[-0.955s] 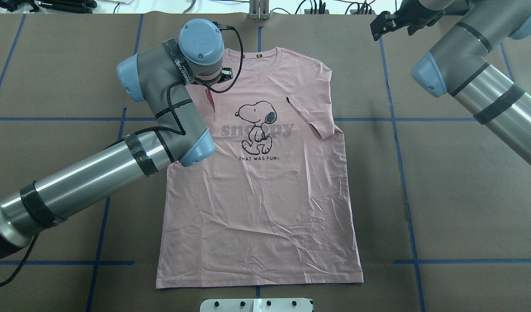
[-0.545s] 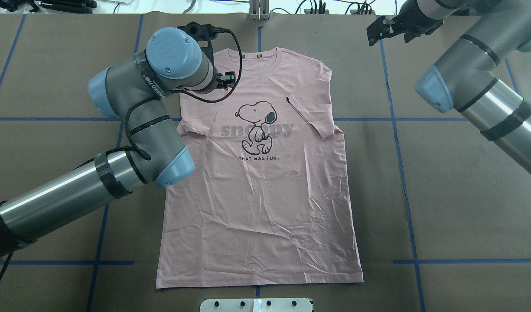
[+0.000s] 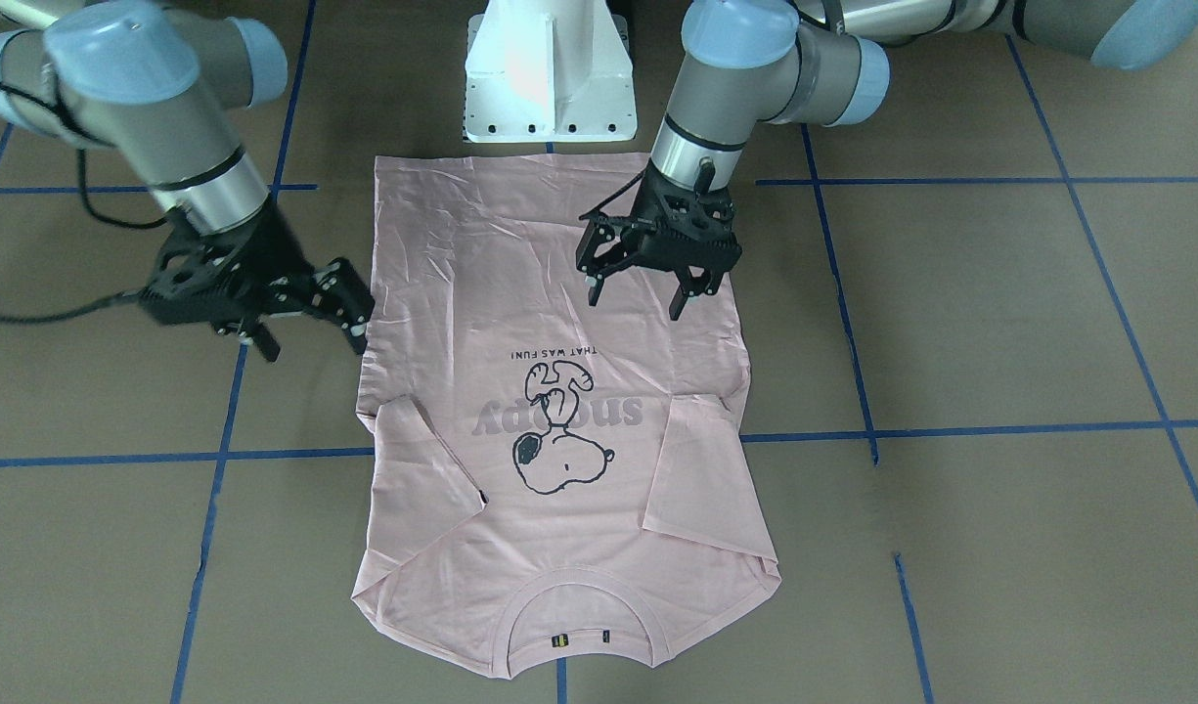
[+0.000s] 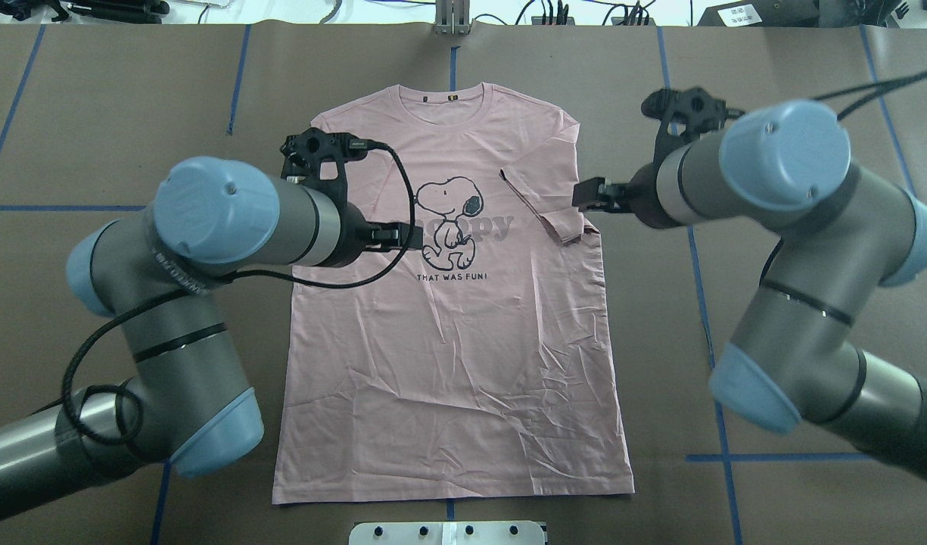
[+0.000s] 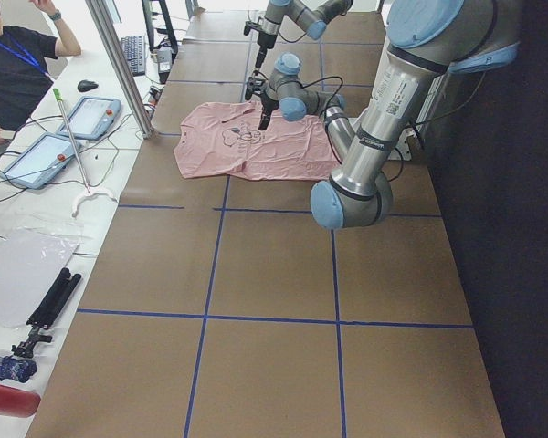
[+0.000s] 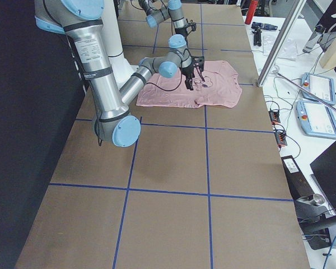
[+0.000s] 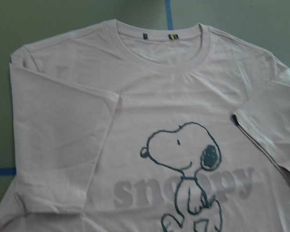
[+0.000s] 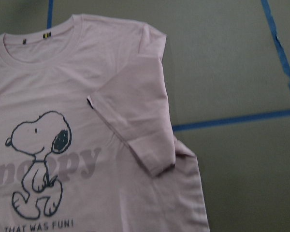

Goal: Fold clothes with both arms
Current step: 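Lower both grippers to the shirt hem nearest the robot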

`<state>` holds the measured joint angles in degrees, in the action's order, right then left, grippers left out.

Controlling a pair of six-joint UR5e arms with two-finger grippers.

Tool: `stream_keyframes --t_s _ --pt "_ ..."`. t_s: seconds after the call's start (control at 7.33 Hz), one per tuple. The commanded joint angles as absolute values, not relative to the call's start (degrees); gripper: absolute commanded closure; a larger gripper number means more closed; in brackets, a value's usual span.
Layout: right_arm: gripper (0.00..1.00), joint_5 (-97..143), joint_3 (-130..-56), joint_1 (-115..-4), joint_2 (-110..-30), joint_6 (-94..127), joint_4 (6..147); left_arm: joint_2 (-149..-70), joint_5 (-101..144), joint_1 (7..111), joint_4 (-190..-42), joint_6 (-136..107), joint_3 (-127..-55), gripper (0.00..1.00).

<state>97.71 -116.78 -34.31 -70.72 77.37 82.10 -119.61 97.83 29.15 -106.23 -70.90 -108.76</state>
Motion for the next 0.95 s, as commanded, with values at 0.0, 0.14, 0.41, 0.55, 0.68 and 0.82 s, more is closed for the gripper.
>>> stream_keyframes --t_s 0.0,0.14,0.41,0.55,0.68,0.82 --pt "0.0 81.55 -127.51 -15.46 -77.06 95.03 87.72 -112.26 91.0 19.29 -106.35 -79.33 -115.39 0.0" --pt "0.01 75.04 -127.79 -9.29 -77.95 98.4 87.54 -110.32 89.31 14.72 -106.35 -83.54 -115.49 0.0" --pt "0.04 66.92 -127.79 -0.91 -79.18 104.05 85.79 -102.88 85.97 8.47 -106.35 -88.22 -119.42 0.0" --pt "0.04 66.36 -127.79 -0.18 -81.02 103.98 82.56 -98.57 85.96 7.65 -106.35 -88.33 -121.71 0.04" --pt "0.04 66.27 -127.79 -0.18 -81.21 103.89 82.09 -96.09 85.96 7.3 -106.35 -88.33 -121.9 0.07" --pt "0.03 66.27 -127.79 -0.18 -81.12 103.8 82.09 -95.28 85.87 7.12 -106.35 -88.33 -121.82 0.1"
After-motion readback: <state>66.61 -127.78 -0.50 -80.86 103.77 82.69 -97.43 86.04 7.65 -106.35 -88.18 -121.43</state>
